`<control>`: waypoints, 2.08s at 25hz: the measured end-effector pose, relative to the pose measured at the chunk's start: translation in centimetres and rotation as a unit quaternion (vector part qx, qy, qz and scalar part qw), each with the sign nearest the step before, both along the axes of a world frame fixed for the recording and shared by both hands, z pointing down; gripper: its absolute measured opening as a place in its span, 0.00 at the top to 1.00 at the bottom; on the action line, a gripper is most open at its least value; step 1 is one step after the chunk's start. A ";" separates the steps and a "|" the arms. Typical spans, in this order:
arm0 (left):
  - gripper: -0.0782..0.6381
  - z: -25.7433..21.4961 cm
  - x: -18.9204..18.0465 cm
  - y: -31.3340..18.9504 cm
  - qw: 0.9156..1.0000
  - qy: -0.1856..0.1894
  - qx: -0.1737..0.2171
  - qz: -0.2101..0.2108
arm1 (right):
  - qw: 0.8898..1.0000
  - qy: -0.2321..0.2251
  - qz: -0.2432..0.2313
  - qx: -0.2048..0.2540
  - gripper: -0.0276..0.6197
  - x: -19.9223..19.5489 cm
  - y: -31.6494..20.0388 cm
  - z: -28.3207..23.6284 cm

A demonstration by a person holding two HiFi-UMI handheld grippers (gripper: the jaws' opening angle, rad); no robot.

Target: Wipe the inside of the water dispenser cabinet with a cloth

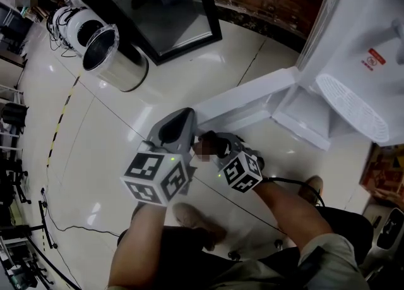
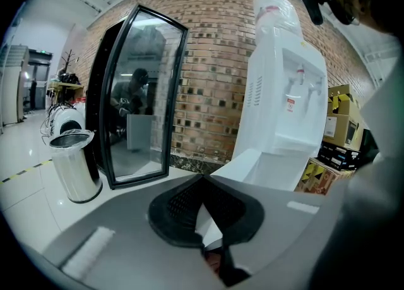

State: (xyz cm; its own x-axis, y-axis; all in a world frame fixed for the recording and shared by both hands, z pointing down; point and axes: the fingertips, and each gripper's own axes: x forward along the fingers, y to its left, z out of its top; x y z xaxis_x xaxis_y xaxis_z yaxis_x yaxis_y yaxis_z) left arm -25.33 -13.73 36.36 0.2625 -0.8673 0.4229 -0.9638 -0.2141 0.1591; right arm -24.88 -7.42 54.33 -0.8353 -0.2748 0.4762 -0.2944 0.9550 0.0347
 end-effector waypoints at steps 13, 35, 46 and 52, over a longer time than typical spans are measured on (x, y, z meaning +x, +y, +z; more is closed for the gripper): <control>0.89 -0.1 0.0 0.0 1.000 0.004 -0.004 -0.006 | 0.993 0.030 0.110 -0.044 0.79 3.0 -5.6 3.1; 0.89 0.1 -0.1 -0.2 1.000 -0.025 -0.005 -0.014 | 0.918 0.054 0.374 -0.116 0.79 16.5 -13.9 4.6; 0.89 0.1 -0.1 -0.2 0.999 -0.039 -0.009 -0.021 | 0.883 0.029 0.456 -0.107 0.79 23.0 -13.3 2.6; 0.89 0.1 -0.1 -0.2 0.999 -0.046 -0.008 -0.027 | 0.865 0.014 0.479 -0.150 0.79 26.1 -14.8 4.3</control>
State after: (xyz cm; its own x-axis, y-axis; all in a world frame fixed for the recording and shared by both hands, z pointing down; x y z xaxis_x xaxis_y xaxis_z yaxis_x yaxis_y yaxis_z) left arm -25.43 -13.96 36.47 0.1751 -0.8718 0.4574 -0.9845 -0.1594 0.0730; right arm 1.21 -22.25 58.60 -0.2793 -0.6954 0.6621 -0.9587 0.2407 -0.1516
